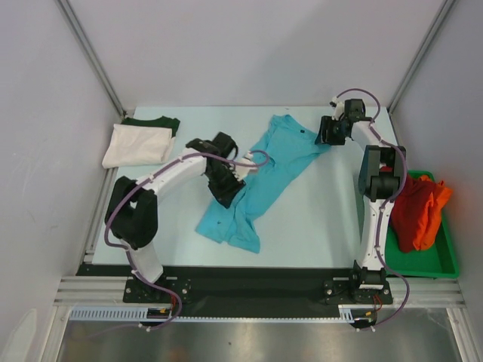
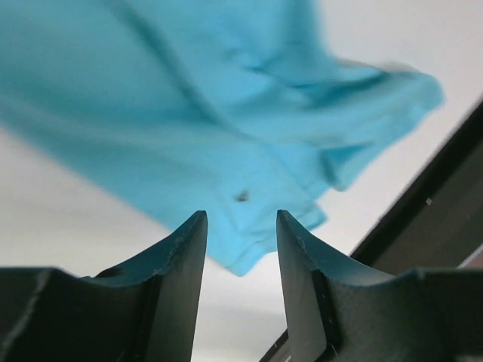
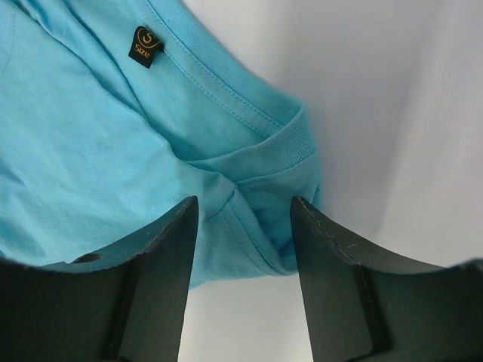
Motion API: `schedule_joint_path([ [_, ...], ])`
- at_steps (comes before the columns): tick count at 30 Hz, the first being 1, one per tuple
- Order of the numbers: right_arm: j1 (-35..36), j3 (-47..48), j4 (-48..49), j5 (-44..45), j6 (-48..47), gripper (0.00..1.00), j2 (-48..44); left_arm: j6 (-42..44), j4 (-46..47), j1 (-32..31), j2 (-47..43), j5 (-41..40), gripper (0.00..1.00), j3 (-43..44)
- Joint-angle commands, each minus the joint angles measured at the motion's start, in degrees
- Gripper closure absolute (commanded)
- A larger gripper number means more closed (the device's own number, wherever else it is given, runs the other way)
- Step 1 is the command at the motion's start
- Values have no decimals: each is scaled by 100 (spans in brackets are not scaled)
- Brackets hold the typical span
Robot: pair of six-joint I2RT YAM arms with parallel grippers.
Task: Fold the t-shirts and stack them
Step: Fold the tshirt
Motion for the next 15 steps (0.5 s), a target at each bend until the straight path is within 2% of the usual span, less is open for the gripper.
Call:
schedule_joint_path([
  [1,20,93,-4,80,-77,43,-266,-518,326,639,-31,430,53,38],
  [5,11,-4,-22,193,-121,42,-370,-720,423,964,31,588,54,-129],
  [15,-138,-224,-31,238,-173,41,-713,-738,704,1088,48,606,55,-674],
])
